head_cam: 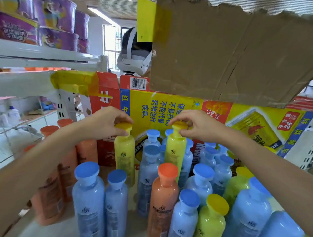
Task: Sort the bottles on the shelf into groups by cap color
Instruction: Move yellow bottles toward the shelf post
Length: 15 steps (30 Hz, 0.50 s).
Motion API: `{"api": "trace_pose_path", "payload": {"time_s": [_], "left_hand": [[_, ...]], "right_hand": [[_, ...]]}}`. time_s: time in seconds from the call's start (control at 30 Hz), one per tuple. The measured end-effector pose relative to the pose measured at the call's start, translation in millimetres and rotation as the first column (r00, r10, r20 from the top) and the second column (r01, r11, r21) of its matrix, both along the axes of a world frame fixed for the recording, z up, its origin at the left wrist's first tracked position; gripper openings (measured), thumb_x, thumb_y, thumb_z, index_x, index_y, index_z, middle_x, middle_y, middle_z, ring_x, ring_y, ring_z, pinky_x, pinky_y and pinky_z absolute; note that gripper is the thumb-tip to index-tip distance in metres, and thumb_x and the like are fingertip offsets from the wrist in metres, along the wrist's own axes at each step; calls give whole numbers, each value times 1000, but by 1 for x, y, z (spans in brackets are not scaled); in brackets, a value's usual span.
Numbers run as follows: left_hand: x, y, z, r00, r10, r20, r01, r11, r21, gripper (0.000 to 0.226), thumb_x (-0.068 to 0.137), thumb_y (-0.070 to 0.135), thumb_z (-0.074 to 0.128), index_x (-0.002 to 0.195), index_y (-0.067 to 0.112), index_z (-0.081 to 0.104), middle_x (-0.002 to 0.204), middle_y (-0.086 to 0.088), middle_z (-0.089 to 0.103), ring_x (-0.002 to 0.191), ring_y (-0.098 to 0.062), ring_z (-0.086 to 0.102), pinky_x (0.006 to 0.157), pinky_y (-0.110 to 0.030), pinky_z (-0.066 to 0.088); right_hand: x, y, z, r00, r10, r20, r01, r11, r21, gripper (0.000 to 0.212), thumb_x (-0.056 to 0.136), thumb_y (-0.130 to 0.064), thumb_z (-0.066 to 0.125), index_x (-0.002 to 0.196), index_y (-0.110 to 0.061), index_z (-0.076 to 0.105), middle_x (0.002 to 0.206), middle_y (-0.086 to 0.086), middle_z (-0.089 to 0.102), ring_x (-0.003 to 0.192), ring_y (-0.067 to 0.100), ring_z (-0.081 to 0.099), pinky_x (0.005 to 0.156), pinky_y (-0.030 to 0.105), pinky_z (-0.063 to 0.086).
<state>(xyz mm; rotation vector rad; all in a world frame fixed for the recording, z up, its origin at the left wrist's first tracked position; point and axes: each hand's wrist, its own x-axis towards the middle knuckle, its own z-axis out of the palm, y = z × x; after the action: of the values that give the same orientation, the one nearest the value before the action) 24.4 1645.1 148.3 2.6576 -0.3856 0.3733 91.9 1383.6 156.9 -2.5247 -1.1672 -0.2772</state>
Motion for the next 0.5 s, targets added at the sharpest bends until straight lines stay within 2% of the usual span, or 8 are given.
{"api": "trace_pose_path", "payload": {"time_s": [0.2, 0.27, 0.33, 0.43, 0.5], "left_hand": [[4, -7, 28, 975, 39, 221, -5, 989, -151, 32, 79, 14, 69, 111, 12, 65, 103, -1, 66, 95, -15, 61, 92, -33, 47], [7, -7, 36, 954, 70, 293, -3, 975, -223, 28, 80, 15, 68, 107, 12, 66, 101, -4, 68, 91, -18, 63, 91, -38, 49], [9, -8, 44, 932, 104, 348, 2, 957, -289, 25, 81, 17, 68, 106, 14, 67, 99, -6, 69, 88, -23, 63, 89, -40, 49], [7, -14, 58, 902, 120, 414, 47, 927, -373, 23, 83, 20, 65, 105, 17, 66, 88, 0, 67, 75, -19, 60, 77, -33, 48], [6, -21, 67, 884, 127, 449, 63, 921, -385, 23, 83, 23, 65, 105, 18, 66, 88, 1, 65, 74, -12, 57, 73, -23, 46]], "right_hand": [[-1, 2, 27, 986, -45, 161, 18, 985, 170, 27, 81, -13, 59, 104, -23, 68, 95, 0, 61, 80, 17, 54, 78, 34, 44], [-3, 2, 39, 972, -65, 225, 15, 976, 217, 29, 78, -25, 55, 104, -21, 68, 94, 0, 61, 82, 14, 54, 76, 28, 40], [-5, 1, 50, 955, -87, 285, 12, 967, 254, 35, 75, -29, 51, 104, -21, 68, 90, -2, 59, 76, 8, 50, 73, 22, 32], [-8, 0, 61, 941, -104, 322, -3, 949, 316, 31, 77, -24, 54, 105, -20, 68, 86, -2, 57, 68, 1, 46, 70, 19, 29], [-10, -2, 65, 933, -119, 339, -2, 942, 336, 29, 78, -19, 56, 105, -21, 68, 88, 1, 59, 73, 9, 50, 72, 21, 31]]}}
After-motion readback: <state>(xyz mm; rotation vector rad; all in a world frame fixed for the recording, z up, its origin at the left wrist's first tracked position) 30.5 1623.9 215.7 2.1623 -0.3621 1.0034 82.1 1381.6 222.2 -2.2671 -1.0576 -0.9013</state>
